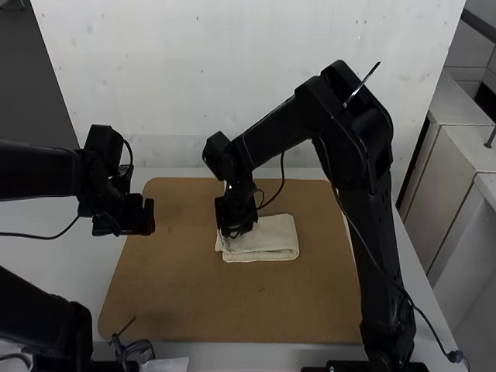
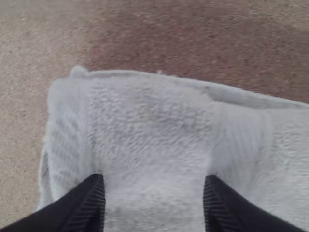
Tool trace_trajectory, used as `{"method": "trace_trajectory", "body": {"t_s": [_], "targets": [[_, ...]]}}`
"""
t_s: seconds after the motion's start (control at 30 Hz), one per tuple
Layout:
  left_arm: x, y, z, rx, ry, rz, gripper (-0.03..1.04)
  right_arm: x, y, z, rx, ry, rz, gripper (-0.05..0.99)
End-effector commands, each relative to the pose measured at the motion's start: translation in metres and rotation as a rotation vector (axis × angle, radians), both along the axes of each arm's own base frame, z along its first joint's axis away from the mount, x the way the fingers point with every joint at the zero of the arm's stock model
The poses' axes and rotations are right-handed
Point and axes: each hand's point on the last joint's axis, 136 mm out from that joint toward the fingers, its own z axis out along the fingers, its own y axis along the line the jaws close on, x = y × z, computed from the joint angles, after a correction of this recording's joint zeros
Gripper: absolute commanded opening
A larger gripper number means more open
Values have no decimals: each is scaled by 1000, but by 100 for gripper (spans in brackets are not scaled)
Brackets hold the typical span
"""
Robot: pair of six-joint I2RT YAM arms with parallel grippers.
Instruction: Fold the towel.
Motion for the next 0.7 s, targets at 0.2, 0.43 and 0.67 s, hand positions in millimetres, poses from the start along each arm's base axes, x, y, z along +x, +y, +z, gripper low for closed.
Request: {"method": "trace_trajectory", "body": {"t_s": [0.2, 0.43, 0.67], "targets": [[6, -4, 24, -29, -90, -21, 97, 51, -48, 142, 209, -225, -139, 95], [8, -5, 42, -35, -152, -19, 97, 56, -147, 160, 206, -322, -277, 96], [10, -2, 68, -26, -236, -6, 97, 14, -236, 185, 190, -539, -344, 96]]}}
